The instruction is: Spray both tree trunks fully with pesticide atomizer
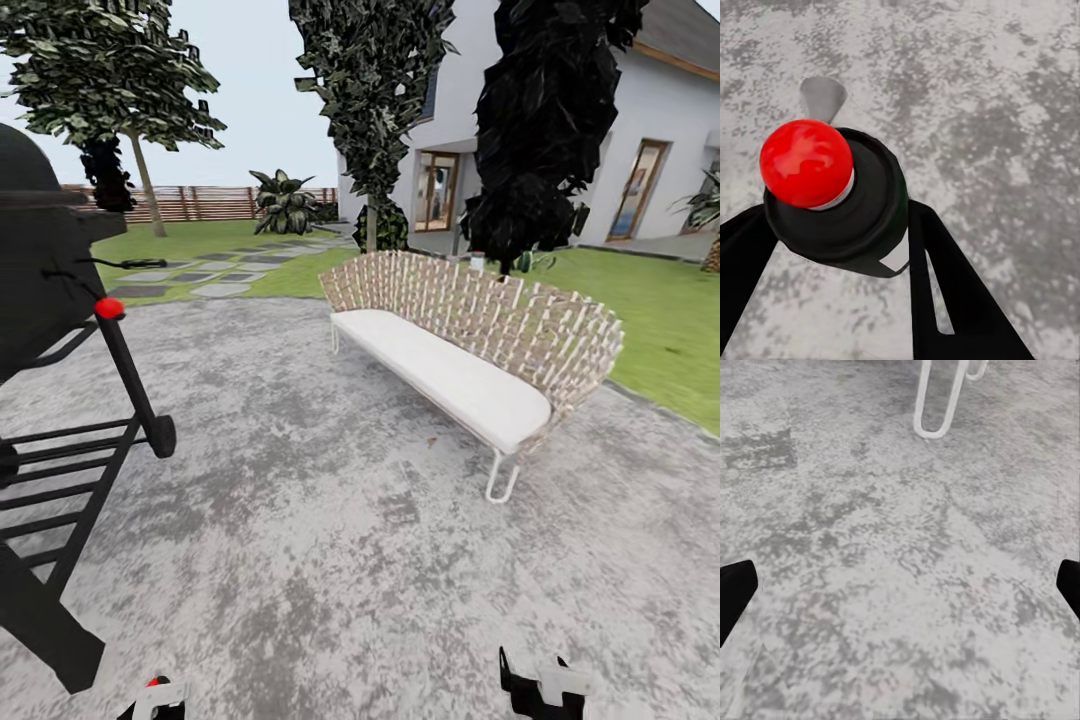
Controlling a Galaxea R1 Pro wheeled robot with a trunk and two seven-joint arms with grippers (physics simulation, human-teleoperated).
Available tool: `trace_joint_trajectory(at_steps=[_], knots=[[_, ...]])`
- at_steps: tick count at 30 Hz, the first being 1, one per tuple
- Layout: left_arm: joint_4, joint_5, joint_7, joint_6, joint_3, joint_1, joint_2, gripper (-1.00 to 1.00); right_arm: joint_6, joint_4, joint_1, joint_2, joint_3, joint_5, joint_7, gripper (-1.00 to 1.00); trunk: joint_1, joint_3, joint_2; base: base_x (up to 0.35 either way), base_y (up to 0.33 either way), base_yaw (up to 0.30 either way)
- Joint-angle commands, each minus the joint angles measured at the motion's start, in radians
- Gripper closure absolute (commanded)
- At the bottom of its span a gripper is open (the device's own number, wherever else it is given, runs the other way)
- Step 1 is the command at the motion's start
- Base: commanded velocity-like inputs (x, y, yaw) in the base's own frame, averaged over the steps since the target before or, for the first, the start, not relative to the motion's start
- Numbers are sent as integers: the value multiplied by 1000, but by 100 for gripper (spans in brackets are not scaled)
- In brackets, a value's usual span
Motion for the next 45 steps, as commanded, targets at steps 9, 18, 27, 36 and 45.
trace_joint_trajectory(at_steps=[9,18,27,36,45], knots=[[1,9,-2,-3,-2,0,0,100,-3,0,0,0,-5,1,2,-100,0,3,0,341,0,253],[1,11,-1,-3,-1,-1,0,100,-3,1,0,0,-5,1,2,-100,0,6,0,341,0,192],[1,11,-1,-4,-1,0,0,100,-3,1,0,0,-5,1,2,-100,0,6,0,341,0,9],[1,11,-1,-4,-1,0,1,100,-3,0,0,0,-5,1,2,-100,0,6,0,341,0,0],[1,11,-1,-5,-1,0,1,100,-3,0,0,0,-5,1,2,-100,0,6,0,341,0,0]])
